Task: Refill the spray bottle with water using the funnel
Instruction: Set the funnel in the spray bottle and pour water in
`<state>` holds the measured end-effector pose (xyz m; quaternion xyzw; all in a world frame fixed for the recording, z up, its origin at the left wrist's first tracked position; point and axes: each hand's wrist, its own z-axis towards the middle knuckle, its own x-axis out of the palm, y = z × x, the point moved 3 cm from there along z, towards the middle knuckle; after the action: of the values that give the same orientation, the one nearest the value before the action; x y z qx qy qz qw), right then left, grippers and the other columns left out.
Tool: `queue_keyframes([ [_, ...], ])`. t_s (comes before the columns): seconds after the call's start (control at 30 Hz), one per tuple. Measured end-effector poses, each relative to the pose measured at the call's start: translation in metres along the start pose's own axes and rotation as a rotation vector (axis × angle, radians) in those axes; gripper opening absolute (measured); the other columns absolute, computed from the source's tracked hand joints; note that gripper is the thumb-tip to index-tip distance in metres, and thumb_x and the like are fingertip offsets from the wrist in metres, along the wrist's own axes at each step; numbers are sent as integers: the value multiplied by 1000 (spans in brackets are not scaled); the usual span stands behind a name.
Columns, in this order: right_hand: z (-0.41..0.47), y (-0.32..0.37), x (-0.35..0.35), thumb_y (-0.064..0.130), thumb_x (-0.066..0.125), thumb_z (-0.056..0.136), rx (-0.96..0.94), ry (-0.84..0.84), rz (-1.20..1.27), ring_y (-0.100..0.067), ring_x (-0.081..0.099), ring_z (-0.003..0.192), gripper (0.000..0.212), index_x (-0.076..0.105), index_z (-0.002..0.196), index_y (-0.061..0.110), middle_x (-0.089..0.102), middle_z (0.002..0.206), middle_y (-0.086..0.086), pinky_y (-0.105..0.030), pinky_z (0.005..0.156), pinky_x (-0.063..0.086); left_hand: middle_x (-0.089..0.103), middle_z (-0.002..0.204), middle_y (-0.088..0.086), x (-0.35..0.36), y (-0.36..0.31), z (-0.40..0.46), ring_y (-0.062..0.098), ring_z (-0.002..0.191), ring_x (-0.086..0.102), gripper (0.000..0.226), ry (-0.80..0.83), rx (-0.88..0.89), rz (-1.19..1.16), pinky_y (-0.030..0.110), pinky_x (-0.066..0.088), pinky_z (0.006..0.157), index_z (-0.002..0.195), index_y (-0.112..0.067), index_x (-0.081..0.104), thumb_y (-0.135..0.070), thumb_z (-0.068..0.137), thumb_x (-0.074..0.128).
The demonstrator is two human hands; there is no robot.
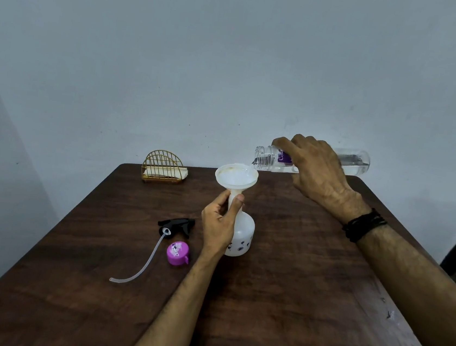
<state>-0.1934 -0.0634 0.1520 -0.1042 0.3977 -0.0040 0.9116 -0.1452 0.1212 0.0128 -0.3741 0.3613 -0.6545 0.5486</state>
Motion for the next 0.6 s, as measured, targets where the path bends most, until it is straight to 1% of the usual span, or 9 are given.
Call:
queue_keyframes([
  [0.2, 0, -1, 1, -6, 65, 68, 0, -7, 6, -25, 54, 78, 64, 55, 124, 23, 59, 91, -3, -37, 72, 42, 74, 81, -4, 0, 0, 0, 9, 79, 67, 11, 3, 7, -12, 31, 53, 76, 95, -15, 75, -21, 96, 67],
  [0.33, 1, -2, 2, -5, 65, 69, 0, -19, 5, -25, 54, 79, 63, 54, 124, 24, 59, 93, -2, -36, 73, 41, 74, 80, -5, 0, 2, 1, 8, 78, 66, 12, 1, 10, -8, 29, 52, 74, 94, -13, 75, -21, 96, 67],
  [0.5, 2, -2, 1, -7, 64, 68, -7, -24, 2, -25, 53, 77, 63, 54, 124, 23, 58, 92, -3, -36, 71, 40, 75, 82, -3, 0, 1, 0, 9, 79, 68, 19, 3, 20, -20, 27, 54, 75, 94, -16, 75, -33, 94, 67],
  [0.6, 2, -2, 0, -7, 65, 69, -11, -21, -1, -25, 53, 78, 63, 55, 124, 22, 58, 92, -3, -37, 71, 42, 74, 81, -5, 0, 2, 1, 8, 79, 68, 13, 5, 12, -23, 27, 53, 75, 96, -13, 75, -23, 96, 67],
])
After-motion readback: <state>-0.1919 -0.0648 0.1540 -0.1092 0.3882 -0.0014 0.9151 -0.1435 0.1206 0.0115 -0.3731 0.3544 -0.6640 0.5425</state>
